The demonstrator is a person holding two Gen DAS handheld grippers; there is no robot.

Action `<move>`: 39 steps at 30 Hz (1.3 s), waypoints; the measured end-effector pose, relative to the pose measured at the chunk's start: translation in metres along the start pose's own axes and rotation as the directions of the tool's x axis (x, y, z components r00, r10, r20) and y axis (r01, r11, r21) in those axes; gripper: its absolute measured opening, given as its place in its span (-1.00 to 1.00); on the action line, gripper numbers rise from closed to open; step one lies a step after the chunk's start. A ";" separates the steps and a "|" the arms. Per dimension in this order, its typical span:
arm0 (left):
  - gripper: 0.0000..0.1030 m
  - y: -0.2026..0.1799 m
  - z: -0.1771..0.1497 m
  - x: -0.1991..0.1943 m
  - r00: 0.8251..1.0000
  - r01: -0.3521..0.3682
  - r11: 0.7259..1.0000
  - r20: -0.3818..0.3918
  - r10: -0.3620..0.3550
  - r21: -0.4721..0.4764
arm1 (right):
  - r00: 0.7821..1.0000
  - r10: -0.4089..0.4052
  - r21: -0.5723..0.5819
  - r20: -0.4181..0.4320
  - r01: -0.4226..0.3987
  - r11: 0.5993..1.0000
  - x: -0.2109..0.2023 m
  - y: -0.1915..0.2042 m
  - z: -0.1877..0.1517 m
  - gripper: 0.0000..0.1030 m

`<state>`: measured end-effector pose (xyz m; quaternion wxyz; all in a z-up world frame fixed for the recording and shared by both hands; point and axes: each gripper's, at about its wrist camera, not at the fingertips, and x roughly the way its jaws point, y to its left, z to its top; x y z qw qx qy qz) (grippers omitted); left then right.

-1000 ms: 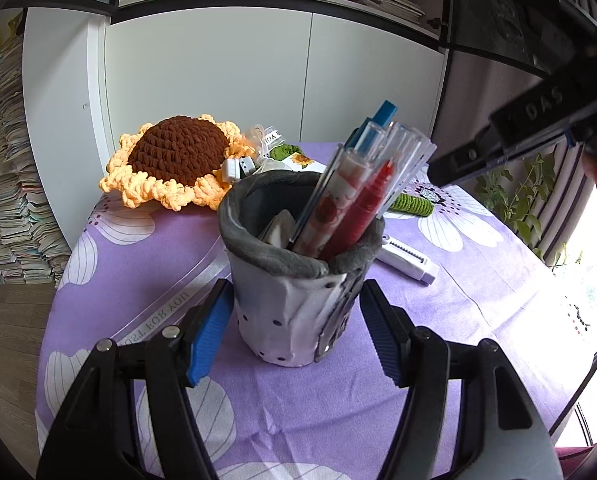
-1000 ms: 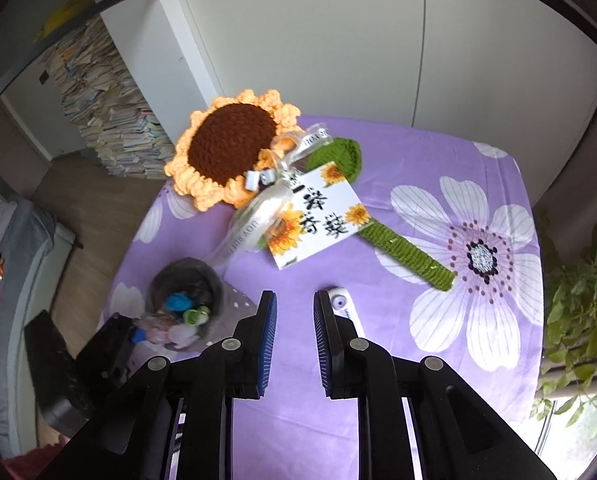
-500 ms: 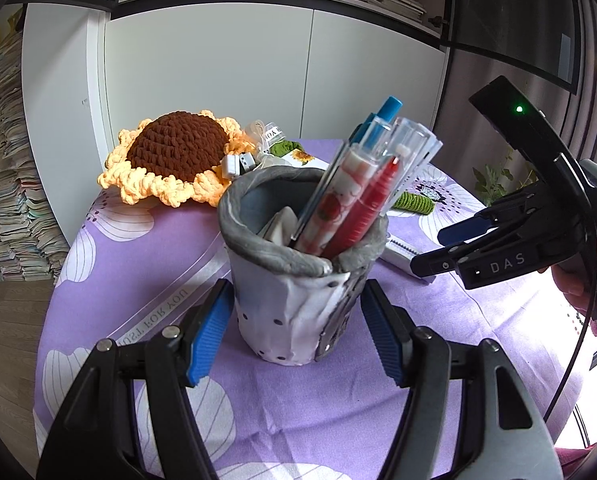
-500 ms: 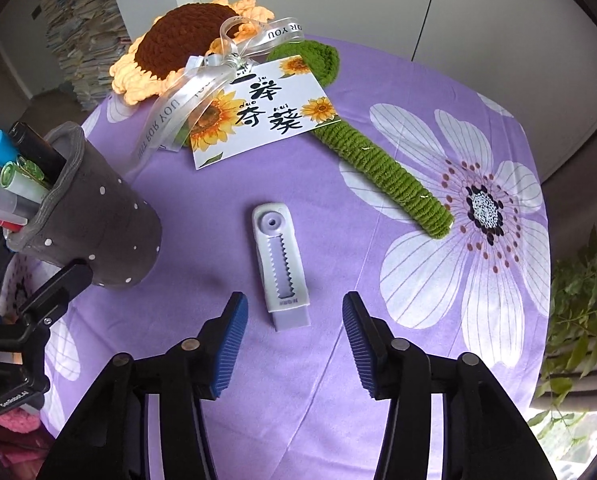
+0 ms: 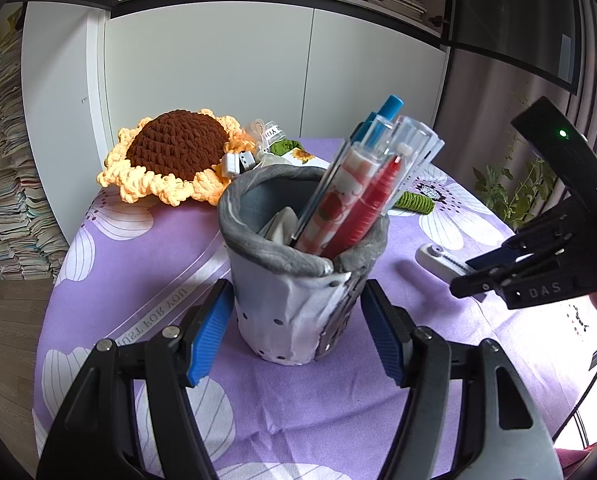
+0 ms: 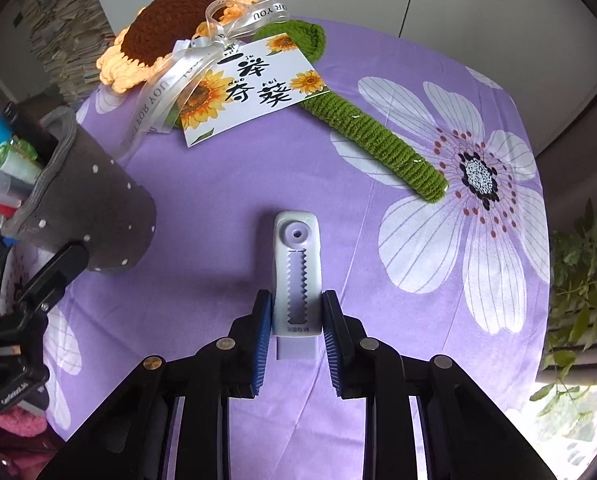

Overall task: Organize stationery
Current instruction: 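Move the right tool to the correction-tape dispenser and grasp it, then lift the correction-tape dispenser and lower it into the pen holder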

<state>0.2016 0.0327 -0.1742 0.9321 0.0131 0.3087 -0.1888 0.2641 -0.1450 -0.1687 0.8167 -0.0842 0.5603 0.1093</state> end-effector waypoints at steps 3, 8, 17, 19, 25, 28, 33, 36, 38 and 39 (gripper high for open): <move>0.28 0.000 0.000 0.000 1.000 0.000 1.000 0.000 0.000 0.000 | 0.999 -0.003 -0.029 -0.045 0.002 1.000 -0.009 0.003 -0.026 -0.49; 0.28 0.000 0.000 0.000 1.000 0.000 1.000 -0.001 0.000 0.000 | 0.995 0.005 -0.049 -0.102 -0.010 0.999 -0.016 0.008 -0.062 -0.49; 0.28 0.000 0.000 0.000 1.000 0.001 1.000 -0.001 -0.001 0.000 | 0.996 -0.018 -0.046 -0.088 0.014 0.999 -0.012 0.010 -0.057 -0.20; 0.28 0.000 0.000 0.000 1.000 0.001 1.000 -0.001 -0.001 0.000 | 0.995 -0.017 -0.047 -0.095 0.013 0.999 -0.007 0.012 -0.053 -0.20; 0.28 0.000 0.000 0.000 1.000 0.001 1.000 -0.001 -0.001 0.000 | 0.995 -0.016 -0.029 -0.100 0.013 0.999 0.002 0.010 -0.045 -0.20; 0.28 0.000 0.000 0.000 1.000 0.001 1.000 -0.001 -0.001 0.000 | 0.993 -0.014 -0.022 -0.120 0.012 1.000 0.006 0.011 -0.041 -0.21; 0.28 0.000 0.000 0.000 1.000 0.001 1.000 -0.001 -0.001 0.000 | 0.993 -0.013 -0.015 -0.117 0.011 1.000 0.005 0.012 -0.041 -0.48; 0.28 0.001 0.001 0.000 1.000 0.001 1.000 -0.002 -0.001 0.000 | 0.995 -0.024 -0.030 -0.099 0.021 0.999 0.001 0.012 -0.037 -0.48; 0.28 0.000 0.000 0.000 1.000 0.001 1.000 -0.002 -0.001 0.000 | 0.998 -0.015 -0.030 -0.061 0.013 0.999 -0.015 0.015 -0.037 -0.49; 0.28 0.001 0.001 0.000 1.000 0.001 1.000 -0.002 -0.001 0.000 | 0.999 -0.004 -0.026 -0.036 0.003 1.000 -0.025 0.016 -0.037 -0.49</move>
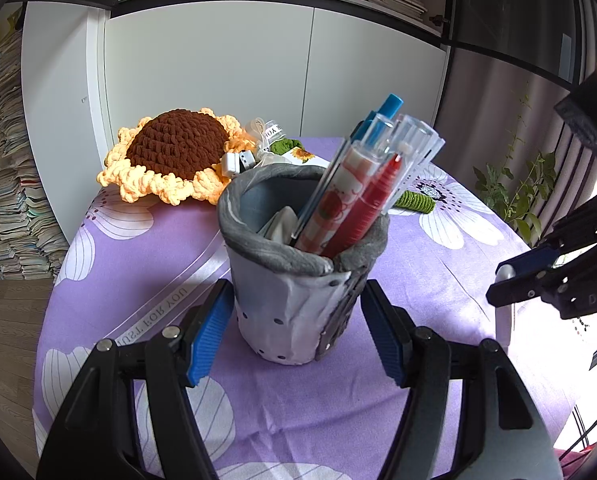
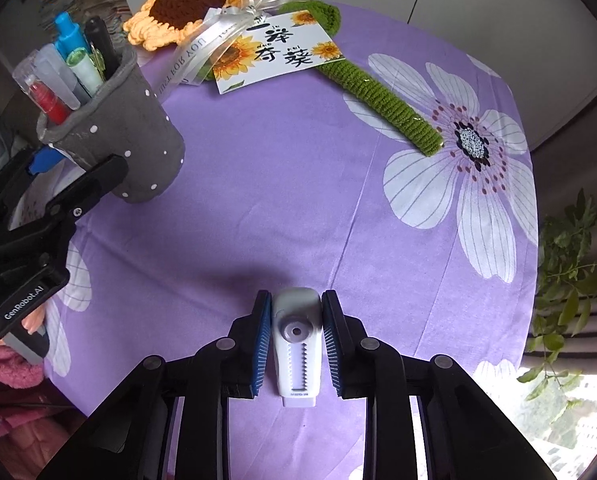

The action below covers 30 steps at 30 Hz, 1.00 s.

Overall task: Organize stationery
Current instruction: 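Lift the correction-tape dispenser and lower it into the pen holder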

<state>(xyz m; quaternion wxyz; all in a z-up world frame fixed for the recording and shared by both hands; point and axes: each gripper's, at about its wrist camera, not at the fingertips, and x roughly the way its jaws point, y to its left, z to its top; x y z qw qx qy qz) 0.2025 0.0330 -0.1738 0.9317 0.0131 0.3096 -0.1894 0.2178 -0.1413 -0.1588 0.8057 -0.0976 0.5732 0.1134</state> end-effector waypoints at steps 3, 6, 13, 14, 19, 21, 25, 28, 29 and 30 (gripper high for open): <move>0.28 0.000 0.000 0.000 1.000 0.000 1.000 0.000 0.000 0.000 | 0.995 0.037 0.018 0.095 -0.038 0.999 -0.037 0.001 0.003 -0.49; 0.28 0.000 0.000 0.000 1.000 0.000 1.000 0.000 0.000 0.000 | 0.976 0.059 0.018 0.210 -0.064 0.998 -0.075 0.005 0.009 -0.49; 0.28 0.000 0.000 0.000 1.000 0.000 1.000 0.000 0.000 0.000 | 0.890 0.165 -0.052 0.424 -0.158 0.986 -0.144 0.033 0.048 -0.49; 0.28 0.000 0.000 0.000 1.000 0.000 1.000 -0.001 0.000 0.000 | 0.883 0.176 -0.070 0.435 -0.162 0.984 -0.150 0.038 0.053 -0.49; 0.28 0.000 0.000 0.000 1.000 0.001 1.000 -0.001 -0.001 0.000 | 0.864 0.221 -0.122 0.452 -0.185 0.975 -0.152 0.057 0.081 -0.49; 0.28 0.000 0.000 0.000 1.000 0.000 1.000 -0.001 0.000 0.000 | 0.864 0.244 -0.128 0.441 -0.208 0.970 -0.145 0.063 0.090 -0.49; 0.28 0.000 0.000 0.000 1.000 0.000 1.000 -0.001 0.000 0.000 | 0.870 0.267 -0.137 0.415 -0.230 0.963 -0.123 0.072 0.105 -0.49; 0.28 0.000 0.000 0.000 1.000 0.000 1.000 -0.001 0.000 0.001 | 0.877 0.272 -0.147 0.395 -0.232 0.961 -0.106 0.076 0.114 -0.49; 0.28 0.000 0.000 0.000 1.000 0.000 1.000 -0.001 0.000 0.001 | 0.881 0.272 -0.147 0.388 -0.232 0.962 -0.101 0.077 0.116 -0.49; 0.28 0.000 0.000 0.000 1.000 0.001 1.000 -0.001 -0.001 0.001 | 0.883 0.271 -0.145 0.383 -0.233 0.962 -0.096 0.077 0.117 -0.49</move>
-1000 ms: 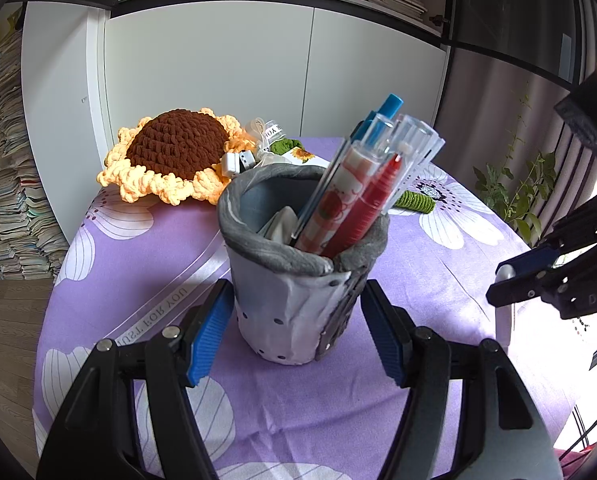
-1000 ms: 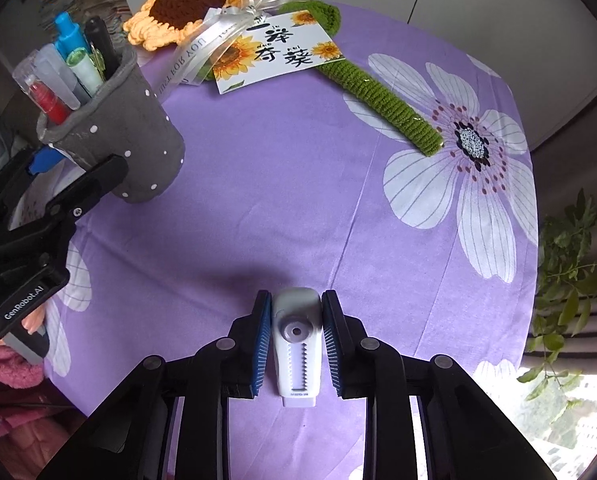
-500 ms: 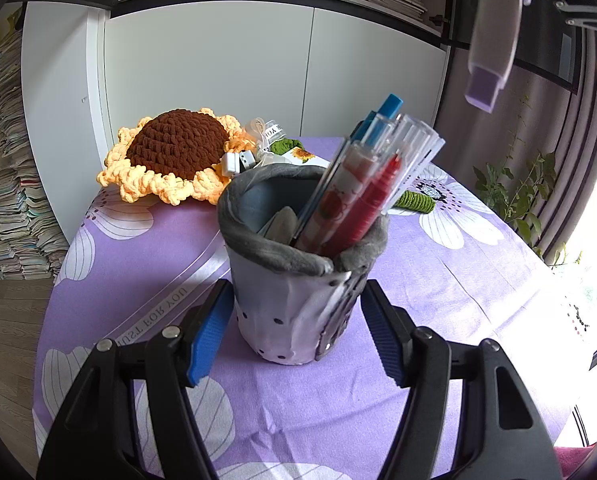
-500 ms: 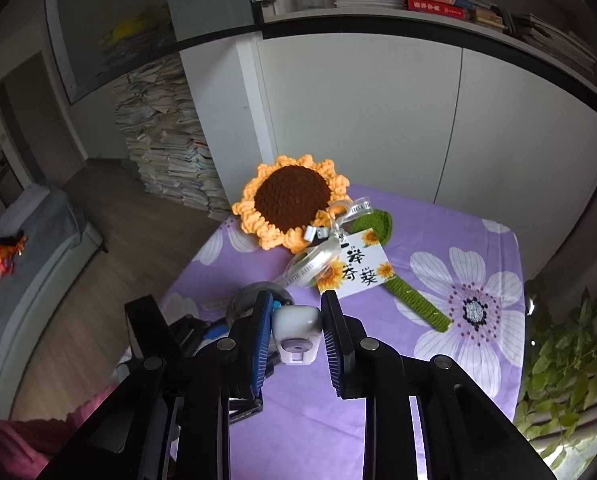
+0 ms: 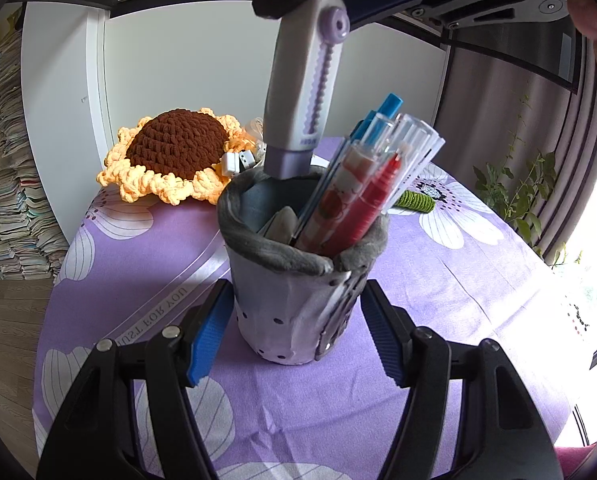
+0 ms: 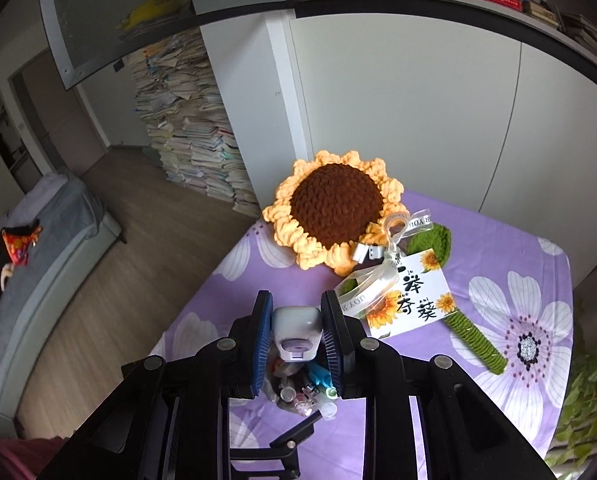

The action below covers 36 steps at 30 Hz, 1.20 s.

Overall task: Organize stationery
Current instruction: 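Lift the correction-tape dispenser and lower it into the pen holder, then open the right tool and withdraw it from the pen holder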

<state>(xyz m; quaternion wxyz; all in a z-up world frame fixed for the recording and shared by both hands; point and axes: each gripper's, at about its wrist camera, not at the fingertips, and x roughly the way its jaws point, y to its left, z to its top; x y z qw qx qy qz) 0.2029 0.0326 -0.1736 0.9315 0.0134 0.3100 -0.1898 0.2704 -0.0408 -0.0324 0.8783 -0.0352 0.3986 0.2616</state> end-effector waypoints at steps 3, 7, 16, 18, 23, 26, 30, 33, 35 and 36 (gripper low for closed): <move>0.28 0.000 0.000 0.000 1.000 0.000 1.000 0.000 0.000 0.000 | 1.000 -0.005 0.005 -0.011 0.005 1.000 0.010 -0.003 -0.003 -0.49; 0.27 -0.001 0.000 0.000 1.000 0.000 1.000 0.000 0.000 0.000 | 1.000 -0.013 0.004 -0.023 0.013 1.000 0.020 -0.004 -0.008 -0.49; 0.27 -0.001 -0.001 0.000 1.000 0.000 1.000 -0.001 0.000 0.001 | 0.995 -0.026 -0.001 -0.094 0.026 1.000 0.024 -0.009 -0.025 -0.49; 0.27 -0.001 -0.001 0.000 1.000 0.000 1.000 -0.001 0.000 0.001 | 0.996 -0.019 0.014 -0.087 0.020 1.000 0.016 -0.011 -0.027 -0.49; 0.27 -0.001 -0.001 0.000 1.000 0.000 1.000 -0.001 0.000 0.001 | 1.000 -0.025 0.069 -0.018 0.026 0.997 -0.014 -0.026 -0.037 -0.49; 0.27 -0.001 -0.001 0.000 1.000 0.000 1.000 -0.001 0.000 0.001 | 0.998 -0.054 0.121 0.018 0.052 0.991 -0.029 -0.042 -0.054 -0.38; 0.27 -0.001 -0.001 0.000 1.000 0.001 1.000 -0.001 -0.001 0.001 | 0.992 -0.122 0.206 0.035 0.112 0.972 -0.040 -0.067 -0.085 -0.16; 0.27 -0.001 -0.001 0.000 1.000 0.001 1.000 -0.002 -0.001 0.001 | 0.990 -0.137 0.258 0.006 0.131 0.957 -0.040 -0.082 -0.107 -0.16; 0.28 -0.001 -0.001 0.001 1.000 0.002 1.000 -0.004 -0.002 -0.001 | 0.989 -0.146 0.288 -0.011 0.143 0.947 -0.039 -0.089 -0.119 -0.16; 0.28 -0.001 -0.001 0.001 1.000 0.004 1.000 -0.008 -0.004 -0.004 | 0.988 -0.153 0.298 -0.016 0.151 0.943 -0.038 -0.091 -0.124 -0.16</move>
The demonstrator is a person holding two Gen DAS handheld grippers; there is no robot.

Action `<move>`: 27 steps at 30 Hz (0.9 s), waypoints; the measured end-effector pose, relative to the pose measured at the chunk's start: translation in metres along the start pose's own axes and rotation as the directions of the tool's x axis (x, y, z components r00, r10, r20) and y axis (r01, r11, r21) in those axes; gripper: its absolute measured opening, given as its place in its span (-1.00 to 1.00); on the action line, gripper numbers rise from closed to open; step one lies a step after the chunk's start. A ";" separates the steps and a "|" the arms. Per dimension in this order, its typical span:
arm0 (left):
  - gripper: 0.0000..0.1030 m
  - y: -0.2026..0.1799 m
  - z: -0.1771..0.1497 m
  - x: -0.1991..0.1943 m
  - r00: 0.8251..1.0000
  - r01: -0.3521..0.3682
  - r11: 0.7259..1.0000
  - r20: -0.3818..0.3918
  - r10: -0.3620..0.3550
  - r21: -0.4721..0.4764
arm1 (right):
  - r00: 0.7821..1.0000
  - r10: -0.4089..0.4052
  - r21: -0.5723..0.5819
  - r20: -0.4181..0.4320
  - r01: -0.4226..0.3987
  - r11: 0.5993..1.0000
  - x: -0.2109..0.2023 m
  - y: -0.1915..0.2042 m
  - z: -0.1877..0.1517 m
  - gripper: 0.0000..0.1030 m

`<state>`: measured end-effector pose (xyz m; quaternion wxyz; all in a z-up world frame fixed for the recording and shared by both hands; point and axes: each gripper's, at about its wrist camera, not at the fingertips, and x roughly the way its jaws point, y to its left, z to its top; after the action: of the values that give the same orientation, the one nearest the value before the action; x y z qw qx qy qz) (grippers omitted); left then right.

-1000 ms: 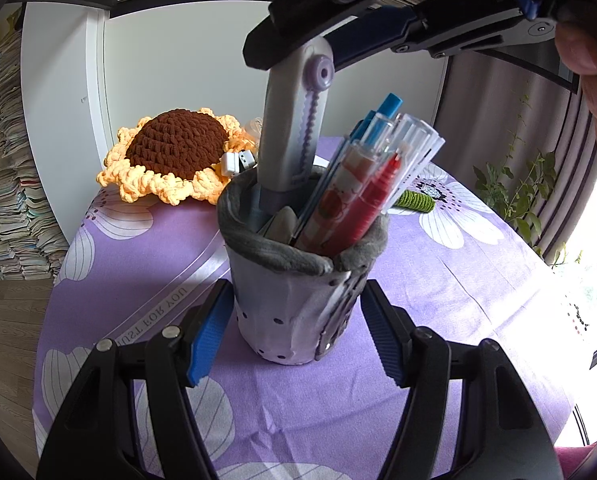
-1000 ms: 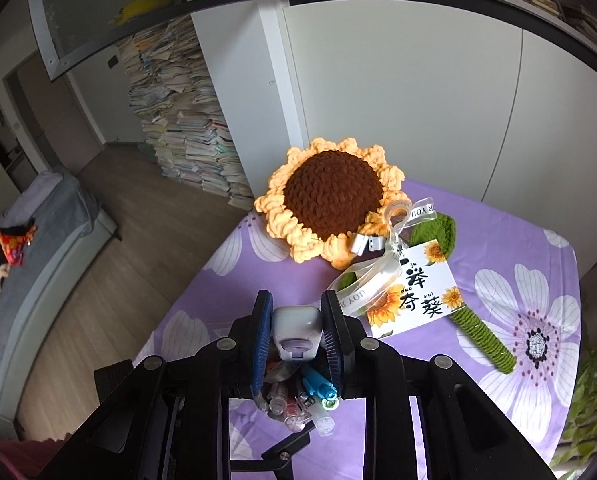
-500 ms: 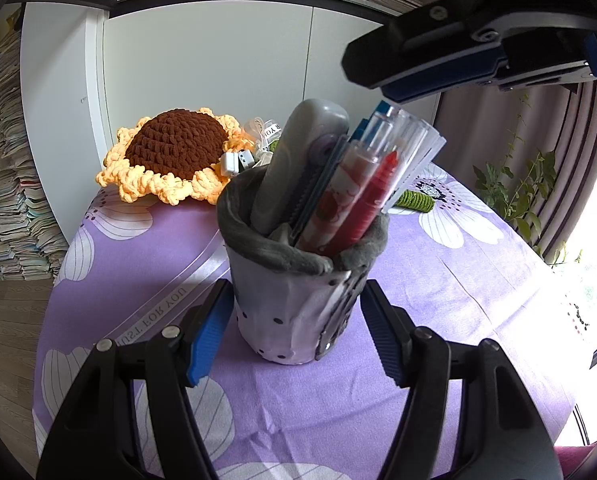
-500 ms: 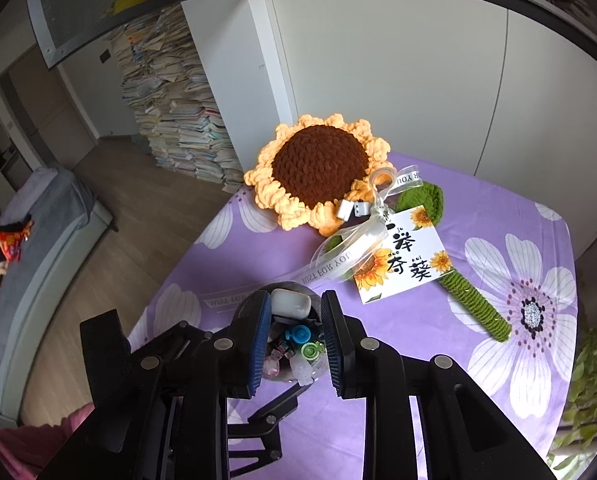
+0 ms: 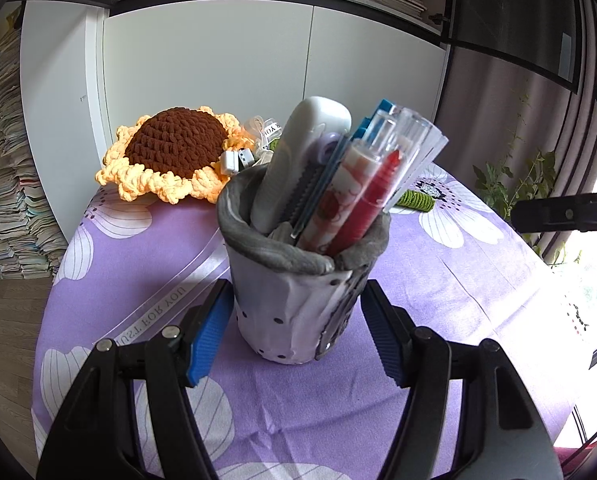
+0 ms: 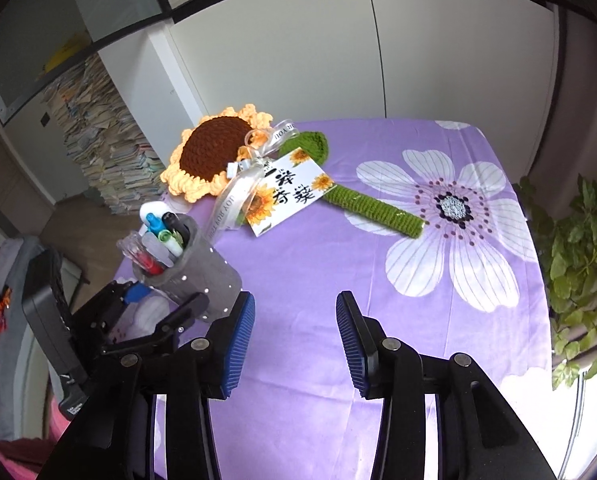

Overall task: Organize stationery
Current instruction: 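Open the right tool and withdraw it from the pen holder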

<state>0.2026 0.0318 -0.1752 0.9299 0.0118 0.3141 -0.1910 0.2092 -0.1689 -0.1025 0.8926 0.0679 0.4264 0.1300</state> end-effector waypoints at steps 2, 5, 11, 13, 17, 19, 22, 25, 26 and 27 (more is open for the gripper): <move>0.28 0.000 0.000 0.001 1.000 0.005 1.000 -0.002 -0.005 -0.005 | 1.000 -0.018 0.008 -0.001 0.018 1.000 0.001 -0.004 -0.007 -0.16; 0.28 -0.001 -0.001 0.000 1.000 0.003 1.000 -0.002 -0.003 -0.005 | 1.000 -0.028 -0.008 -0.008 0.028 1.000 0.001 -0.004 -0.016 -0.16; 0.28 -0.003 0.001 0.001 1.000 -0.009 1.000 -0.003 0.009 -0.008 | 0.998 -0.052 -0.070 0.019 0.053 0.996 -0.005 0.004 -0.029 -0.16; 0.28 -0.003 0.002 0.002 1.000 -0.016 1.000 -0.007 0.016 -0.011 | 0.998 -0.061 -0.084 0.035 0.064 0.994 -0.007 0.006 -0.031 -0.16; 0.26 -0.008 0.002 0.003 0.999 -0.051 0.999 -0.016 0.051 -0.007 | 0.992 -0.103 -0.096 0.076 0.110 0.989 -0.010 0.008 -0.034 -0.16; 0.25 -0.011 0.001 0.002 0.997 -0.072 0.997 -0.020 0.071 -0.020 | 0.988 -0.119 -0.096 0.094 0.128 0.987 -0.011 0.007 -0.035 -0.16; 0.23 -0.013 0.001 0.002 0.995 -0.098 0.994 -0.024 0.097 -0.046 | 0.987 -0.128 -0.095 0.095 0.137 0.986 -0.009 0.002 -0.038 -0.16; 0.22 -0.017 0.000 0.003 0.992 -0.122 0.992 -0.026 0.121 -0.042 | 0.988 -0.129 -0.088 0.089 0.137 0.987 -0.007 -0.003 -0.041 -0.16; 0.23 -0.018 0.000 0.004 0.991 -0.130 0.991 -0.027 0.129 -0.035 | 0.988 -0.129 -0.086 0.088 0.136 0.987 -0.007 -0.005 -0.041 -0.16; 0.26 -0.019 0.000 0.003 0.990 -0.137 0.990 -0.028 0.136 -0.032 | 0.988 -0.127 -0.084 0.087 0.135 0.987 -0.006 -0.007 -0.042 -0.16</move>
<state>0.1982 0.0130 -0.1754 0.9368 0.0201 0.3275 -0.1215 0.1742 -0.1771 -0.1257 0.9179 0.0049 0.3870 0.0871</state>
